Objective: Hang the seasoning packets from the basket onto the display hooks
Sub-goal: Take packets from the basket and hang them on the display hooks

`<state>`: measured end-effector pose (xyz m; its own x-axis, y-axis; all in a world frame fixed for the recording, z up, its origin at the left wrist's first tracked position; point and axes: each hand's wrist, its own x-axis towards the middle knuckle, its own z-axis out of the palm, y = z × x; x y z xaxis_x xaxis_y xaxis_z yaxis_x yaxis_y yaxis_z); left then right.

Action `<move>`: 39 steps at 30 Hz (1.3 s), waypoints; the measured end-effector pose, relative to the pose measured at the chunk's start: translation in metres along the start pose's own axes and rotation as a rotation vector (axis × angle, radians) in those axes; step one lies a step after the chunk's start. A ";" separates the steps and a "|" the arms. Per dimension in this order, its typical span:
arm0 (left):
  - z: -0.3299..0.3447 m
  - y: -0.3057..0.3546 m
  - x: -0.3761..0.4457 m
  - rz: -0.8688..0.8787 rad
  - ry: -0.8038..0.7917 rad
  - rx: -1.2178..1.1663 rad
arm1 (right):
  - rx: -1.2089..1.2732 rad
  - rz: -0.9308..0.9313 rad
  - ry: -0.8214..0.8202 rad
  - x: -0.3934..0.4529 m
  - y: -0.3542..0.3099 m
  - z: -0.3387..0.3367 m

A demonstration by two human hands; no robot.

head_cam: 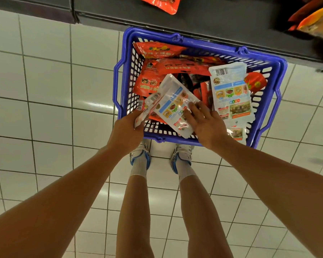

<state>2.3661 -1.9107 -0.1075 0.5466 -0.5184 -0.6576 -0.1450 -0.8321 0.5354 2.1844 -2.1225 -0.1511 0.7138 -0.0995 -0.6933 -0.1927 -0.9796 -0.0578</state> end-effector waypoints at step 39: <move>-0.384 0.374 -0.295 0.378 0.244 -0.905 | 1.302 -0.179 1.173 -0.334 0.010 -0.634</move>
<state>2.4678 -1.9932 0.4902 0.7627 -0.5784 -0.2894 0.2814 -0.1062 0.9537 2.3713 -2.2099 0.5355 0.7356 -0.6512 0.1865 -0.0105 -0.2863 -0.9581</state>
